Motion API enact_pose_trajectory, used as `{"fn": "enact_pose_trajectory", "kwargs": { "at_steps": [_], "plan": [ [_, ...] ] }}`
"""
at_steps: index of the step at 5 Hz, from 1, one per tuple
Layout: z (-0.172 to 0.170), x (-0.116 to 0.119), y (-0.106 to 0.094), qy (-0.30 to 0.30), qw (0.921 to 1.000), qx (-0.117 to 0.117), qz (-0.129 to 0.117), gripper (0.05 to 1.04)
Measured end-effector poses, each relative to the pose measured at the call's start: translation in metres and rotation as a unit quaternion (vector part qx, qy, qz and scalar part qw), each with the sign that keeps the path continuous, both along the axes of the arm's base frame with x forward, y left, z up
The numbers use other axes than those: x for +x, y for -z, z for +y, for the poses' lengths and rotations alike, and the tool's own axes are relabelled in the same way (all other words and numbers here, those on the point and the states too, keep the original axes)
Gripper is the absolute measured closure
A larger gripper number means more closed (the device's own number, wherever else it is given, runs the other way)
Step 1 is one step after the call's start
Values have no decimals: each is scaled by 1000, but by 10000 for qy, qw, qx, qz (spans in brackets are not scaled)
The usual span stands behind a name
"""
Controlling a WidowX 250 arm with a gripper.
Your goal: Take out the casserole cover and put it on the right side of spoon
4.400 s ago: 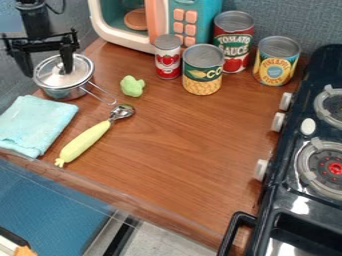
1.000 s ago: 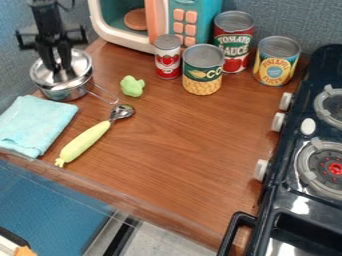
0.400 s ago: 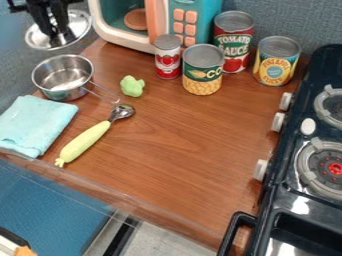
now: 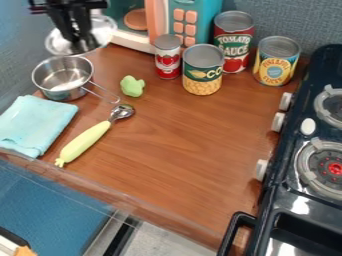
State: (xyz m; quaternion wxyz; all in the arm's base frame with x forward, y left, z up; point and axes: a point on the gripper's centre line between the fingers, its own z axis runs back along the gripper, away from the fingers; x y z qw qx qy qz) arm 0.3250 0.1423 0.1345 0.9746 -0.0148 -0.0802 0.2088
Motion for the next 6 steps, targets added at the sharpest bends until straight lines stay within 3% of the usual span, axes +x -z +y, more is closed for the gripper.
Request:
{"fn": "enact_pose_trajectory", "kwargs": {
  "at_steps": [2, 4, 5, 6],
  "plan": [
    [-71, 2, 8, 915, 9958, 1, 104, 804],
    [-156, -5, 32, 1632, 9863, 123, 199, 804],
    [-177, -15, 48, 1792, 9831, 280, 238, 804],
    [-171, -20, 60, 1741, 9837, 391, 205, 804]
  ]
}}
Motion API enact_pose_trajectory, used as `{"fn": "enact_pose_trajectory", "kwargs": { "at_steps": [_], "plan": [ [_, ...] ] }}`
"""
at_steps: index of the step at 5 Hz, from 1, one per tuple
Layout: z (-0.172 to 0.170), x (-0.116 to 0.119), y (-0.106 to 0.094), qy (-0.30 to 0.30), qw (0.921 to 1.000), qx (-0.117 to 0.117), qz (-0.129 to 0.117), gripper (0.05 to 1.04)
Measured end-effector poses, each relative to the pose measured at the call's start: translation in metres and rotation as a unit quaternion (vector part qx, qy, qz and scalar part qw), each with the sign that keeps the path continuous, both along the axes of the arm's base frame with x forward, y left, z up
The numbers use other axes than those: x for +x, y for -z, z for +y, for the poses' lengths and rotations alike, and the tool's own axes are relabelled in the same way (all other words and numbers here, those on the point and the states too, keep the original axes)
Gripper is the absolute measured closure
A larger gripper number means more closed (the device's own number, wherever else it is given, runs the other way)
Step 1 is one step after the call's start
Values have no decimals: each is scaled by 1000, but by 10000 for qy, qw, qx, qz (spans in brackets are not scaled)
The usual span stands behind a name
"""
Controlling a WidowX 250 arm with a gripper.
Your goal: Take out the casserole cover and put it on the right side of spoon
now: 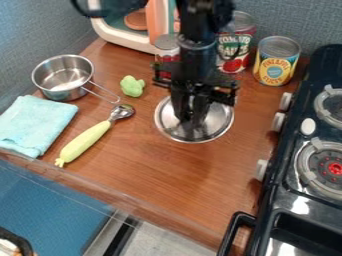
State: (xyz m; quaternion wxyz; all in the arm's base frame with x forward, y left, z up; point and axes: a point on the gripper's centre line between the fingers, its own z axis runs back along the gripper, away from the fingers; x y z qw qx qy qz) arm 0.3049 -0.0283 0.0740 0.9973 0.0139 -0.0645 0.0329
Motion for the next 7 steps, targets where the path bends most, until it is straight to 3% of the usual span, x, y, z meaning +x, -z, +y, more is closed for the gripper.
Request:
{"fn": "enact_pose_trajectory", "kwargs": {
  "at_steps": [3, 5, 7],
  "plan": [
    [35, 5, 34, -268, 9994, 215, -59, 804],
    [46, 0, 59, -346, 9990, 270, 87, 804],
    [49, 3, 61, -344, 9988, 338, 41, 804]
  ]
}}
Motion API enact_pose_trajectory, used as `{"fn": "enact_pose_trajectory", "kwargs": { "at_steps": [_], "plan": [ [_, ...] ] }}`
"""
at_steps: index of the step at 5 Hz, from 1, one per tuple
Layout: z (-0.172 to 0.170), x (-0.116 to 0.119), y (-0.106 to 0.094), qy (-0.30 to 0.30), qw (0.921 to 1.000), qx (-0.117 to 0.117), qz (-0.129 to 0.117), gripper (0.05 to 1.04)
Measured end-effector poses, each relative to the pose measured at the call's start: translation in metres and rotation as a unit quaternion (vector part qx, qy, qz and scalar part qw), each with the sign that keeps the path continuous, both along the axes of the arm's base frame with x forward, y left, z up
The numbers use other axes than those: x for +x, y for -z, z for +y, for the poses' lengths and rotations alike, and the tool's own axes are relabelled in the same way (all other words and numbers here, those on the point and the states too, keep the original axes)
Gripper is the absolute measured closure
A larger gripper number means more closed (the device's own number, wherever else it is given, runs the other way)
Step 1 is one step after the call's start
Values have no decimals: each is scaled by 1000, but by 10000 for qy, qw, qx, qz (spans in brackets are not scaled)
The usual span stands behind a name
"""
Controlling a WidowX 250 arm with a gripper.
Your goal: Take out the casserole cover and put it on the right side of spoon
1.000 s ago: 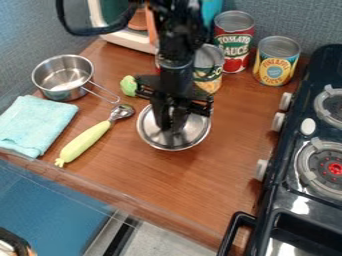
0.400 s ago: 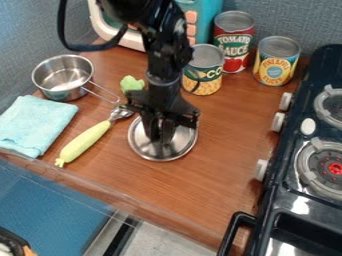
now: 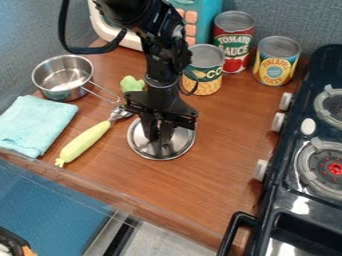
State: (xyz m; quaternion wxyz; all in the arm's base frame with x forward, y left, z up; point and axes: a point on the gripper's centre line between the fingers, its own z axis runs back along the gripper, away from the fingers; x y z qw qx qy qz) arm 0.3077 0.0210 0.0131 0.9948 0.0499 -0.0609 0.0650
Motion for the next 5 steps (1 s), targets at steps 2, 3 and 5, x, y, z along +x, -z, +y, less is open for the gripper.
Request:
{"fn": "enact_pose_trajectory", "kwargs": {
  "at_steps": [2, 3, 5],
  "plan": [
    [-2, -2, -22, -77, 9997, -210, 101, 450],
    [-2, -4, -31, -117, 9993, -290, 203, 141],
    [-2, 2, -99, -119, 9975, -634, -283, 83]
  ]
}}
